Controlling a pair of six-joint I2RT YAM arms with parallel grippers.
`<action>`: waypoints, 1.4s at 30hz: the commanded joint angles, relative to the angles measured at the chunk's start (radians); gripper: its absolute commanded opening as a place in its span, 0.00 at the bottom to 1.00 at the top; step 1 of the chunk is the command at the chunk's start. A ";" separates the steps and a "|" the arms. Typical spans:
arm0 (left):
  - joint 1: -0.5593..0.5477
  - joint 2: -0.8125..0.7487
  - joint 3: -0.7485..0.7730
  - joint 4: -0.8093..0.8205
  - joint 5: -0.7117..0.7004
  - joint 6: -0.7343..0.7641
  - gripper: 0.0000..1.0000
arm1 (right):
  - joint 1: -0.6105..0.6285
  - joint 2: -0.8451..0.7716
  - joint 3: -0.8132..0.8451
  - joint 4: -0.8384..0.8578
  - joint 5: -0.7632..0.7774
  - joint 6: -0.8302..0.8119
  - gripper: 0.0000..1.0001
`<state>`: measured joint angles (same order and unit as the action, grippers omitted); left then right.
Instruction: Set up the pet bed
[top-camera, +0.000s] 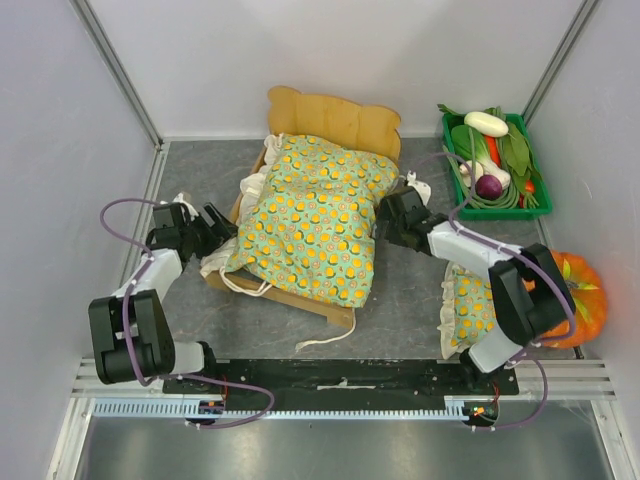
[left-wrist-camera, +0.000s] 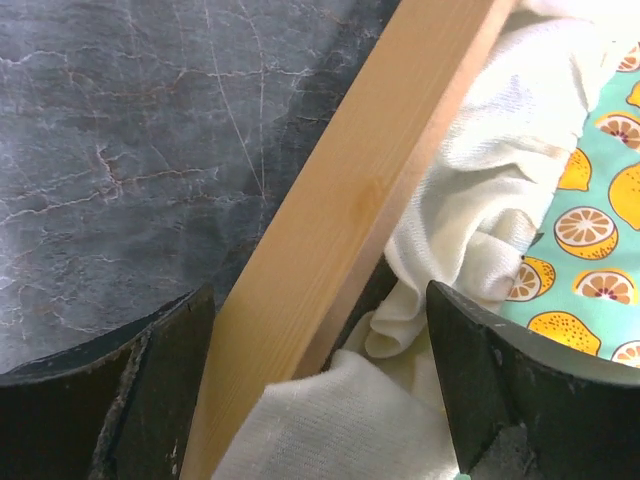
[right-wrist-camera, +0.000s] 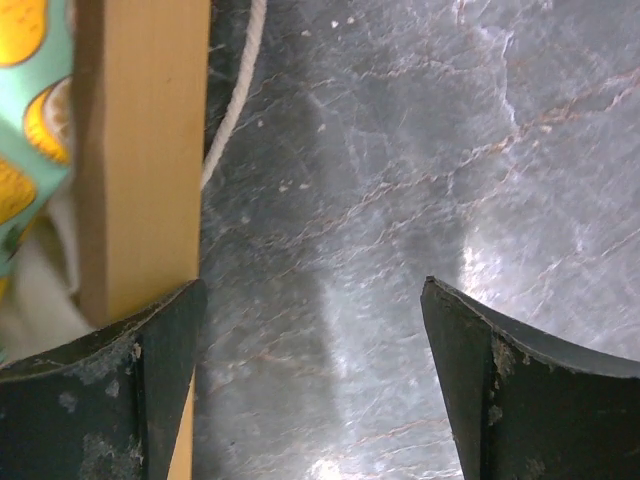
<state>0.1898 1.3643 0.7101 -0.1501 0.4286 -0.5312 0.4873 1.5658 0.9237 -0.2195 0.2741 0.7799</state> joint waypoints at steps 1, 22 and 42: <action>-0.084 -0.073 -0.064 0.047 0.070 -0.036 0.89 | 0.000 0.095 0.159 -0.012 -0.098 -0.125 0.95; -0.644 -0.462 -0.250 0.009 -0.074 -0.311 0.82 | -0.010 0.460 0.682 -0.190 -0.384 -0.416 0.95; -0.882 -0.398 -0.173 -0.035 -0.287 -0.375 0.81 | -0.047 0.547 0.877 -0.273 -0.155 -0.560 0.97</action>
<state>-0.6834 1.0512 0.4950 -0.2253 0.2020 -0.8780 0.4408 2.1311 1.7721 -0.4057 -0.0402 0.2611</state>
